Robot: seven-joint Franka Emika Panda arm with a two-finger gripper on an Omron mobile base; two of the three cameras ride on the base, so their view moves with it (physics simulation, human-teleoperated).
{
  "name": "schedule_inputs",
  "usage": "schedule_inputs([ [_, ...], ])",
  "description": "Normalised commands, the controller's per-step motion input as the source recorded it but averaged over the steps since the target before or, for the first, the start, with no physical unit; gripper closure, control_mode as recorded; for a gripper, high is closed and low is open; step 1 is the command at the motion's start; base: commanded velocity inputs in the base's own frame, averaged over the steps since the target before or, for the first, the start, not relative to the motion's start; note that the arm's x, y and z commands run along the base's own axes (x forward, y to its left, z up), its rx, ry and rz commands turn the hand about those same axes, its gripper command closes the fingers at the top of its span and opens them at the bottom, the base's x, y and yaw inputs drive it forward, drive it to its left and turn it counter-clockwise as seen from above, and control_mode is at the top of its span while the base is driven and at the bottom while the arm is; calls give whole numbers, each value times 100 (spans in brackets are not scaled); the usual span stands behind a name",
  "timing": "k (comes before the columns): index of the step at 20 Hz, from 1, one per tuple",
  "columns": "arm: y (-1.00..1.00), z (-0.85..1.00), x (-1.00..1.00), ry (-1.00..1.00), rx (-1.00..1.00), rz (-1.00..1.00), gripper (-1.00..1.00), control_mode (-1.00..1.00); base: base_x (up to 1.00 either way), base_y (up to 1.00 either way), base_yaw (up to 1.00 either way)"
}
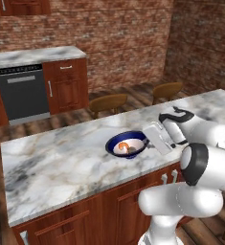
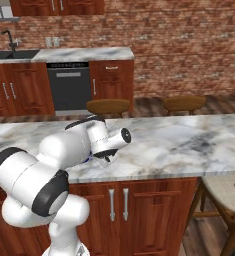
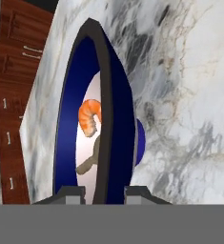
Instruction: The microwave is finished heating the shrimp and garlic. Take the bowl containing the food and place it on the dining counter.
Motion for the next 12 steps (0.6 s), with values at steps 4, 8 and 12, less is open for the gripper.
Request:
schedule_inputs([
  [4, 3, -29, 11, 0, 0, -1, 100, -100, 0, 0, 0],
  [8, 10, -18, 24, -2, 2, -8, 100, -100, 0, 0, 0],
  [12, 7, -11, 19, -3, 2, -11, 100, -100, 0, 0, 0],
])
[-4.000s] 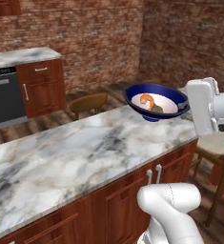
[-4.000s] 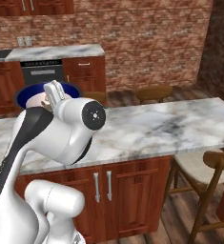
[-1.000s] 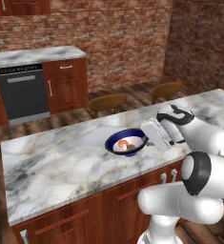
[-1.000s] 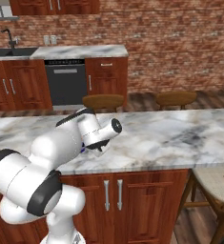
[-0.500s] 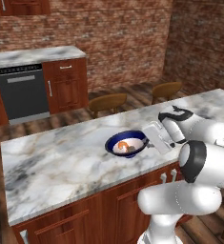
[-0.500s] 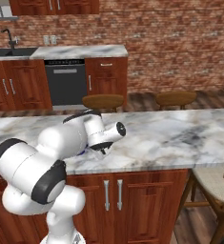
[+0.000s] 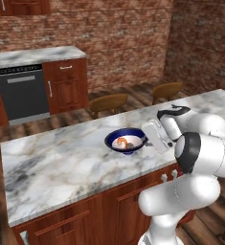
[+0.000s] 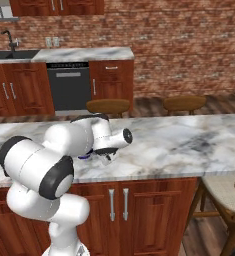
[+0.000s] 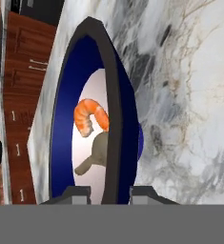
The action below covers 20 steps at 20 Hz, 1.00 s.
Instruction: The microwave is finished heating the shrimp and garlic. Take the bowl containing the food and place it on the dining counter.
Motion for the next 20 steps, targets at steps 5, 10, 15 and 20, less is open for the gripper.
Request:
schedule_inputs([
  [5, 1, -2, 0, 0, 0, -2, -100, -100, 0, 0, 0],
  [10, -18, 20, -20, -3, 7, -5, -100, -100, 0, 0, 0],
  [15, -37, 56, -60, -6, 10, -7, -100, -100, 0, 0, 0],
  [20, -27, 69, -93, -9, 10, -3, -100, -100, 0, 0, 0],
])
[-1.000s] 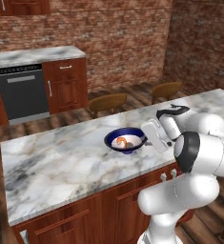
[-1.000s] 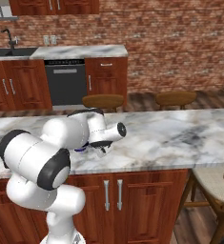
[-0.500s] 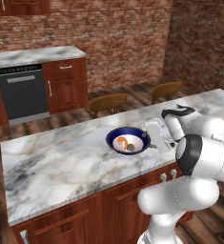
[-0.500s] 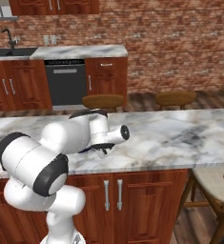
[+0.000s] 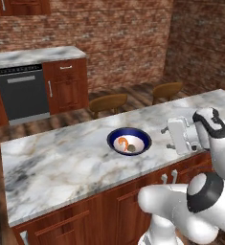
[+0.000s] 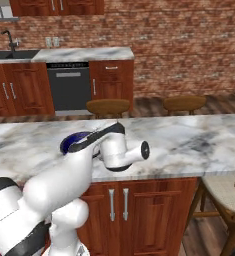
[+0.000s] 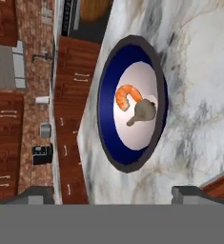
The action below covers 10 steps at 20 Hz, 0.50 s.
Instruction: The microwave is finished heating the shrimp and garlic. Take the bowl containing the food and place it on the dining counter.
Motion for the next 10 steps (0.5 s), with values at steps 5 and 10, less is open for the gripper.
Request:
schedule_inputs([
  [5, 5, 70, -100, -21, 2, 0, -100, -100, 0, 0, 0],
  [10, 48, 70, -100, -31, 0, 0, -100, -100, 0, 0, 0],
])
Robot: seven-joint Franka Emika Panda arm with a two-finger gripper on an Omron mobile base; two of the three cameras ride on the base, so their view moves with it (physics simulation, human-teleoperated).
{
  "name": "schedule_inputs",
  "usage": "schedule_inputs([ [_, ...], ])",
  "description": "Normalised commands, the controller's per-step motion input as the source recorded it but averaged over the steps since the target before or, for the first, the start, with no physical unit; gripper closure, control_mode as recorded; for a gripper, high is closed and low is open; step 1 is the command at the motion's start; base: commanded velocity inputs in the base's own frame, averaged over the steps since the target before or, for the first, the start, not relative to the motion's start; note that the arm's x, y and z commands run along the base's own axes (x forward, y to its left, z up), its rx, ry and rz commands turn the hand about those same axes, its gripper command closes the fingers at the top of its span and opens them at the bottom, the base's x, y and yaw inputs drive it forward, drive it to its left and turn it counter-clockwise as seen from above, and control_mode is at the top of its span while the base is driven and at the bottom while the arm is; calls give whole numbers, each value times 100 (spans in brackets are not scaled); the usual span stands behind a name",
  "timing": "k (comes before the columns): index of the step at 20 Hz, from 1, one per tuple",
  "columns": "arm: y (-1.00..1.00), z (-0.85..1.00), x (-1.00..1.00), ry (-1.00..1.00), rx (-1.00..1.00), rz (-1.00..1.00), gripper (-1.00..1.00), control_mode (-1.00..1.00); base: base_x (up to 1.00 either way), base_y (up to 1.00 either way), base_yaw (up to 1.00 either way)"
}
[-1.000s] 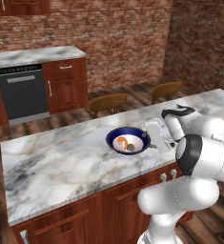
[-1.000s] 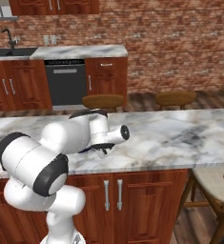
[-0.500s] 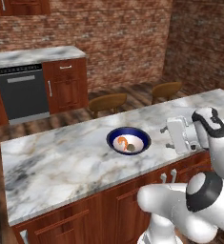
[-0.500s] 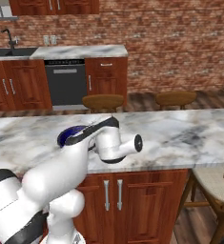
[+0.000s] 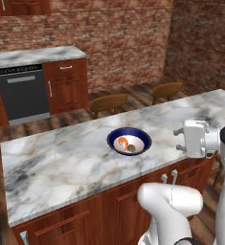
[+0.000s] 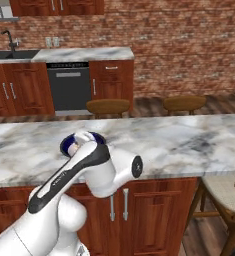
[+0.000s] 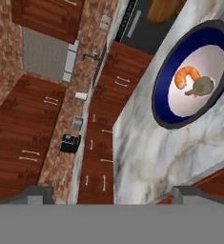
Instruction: The microwave is finished heating the shrimp and garlic. Take the bowl containing the food and place it on the dining counter.
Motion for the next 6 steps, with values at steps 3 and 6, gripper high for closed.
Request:
schedule_inputs([
  [3, 76, 79, -100, -34, -3, 0, -100, -100, 0, 0, 0],
  [6, 82, 86, -100, -36, -8, 2, -100, -100, 0, 0, 0],
])
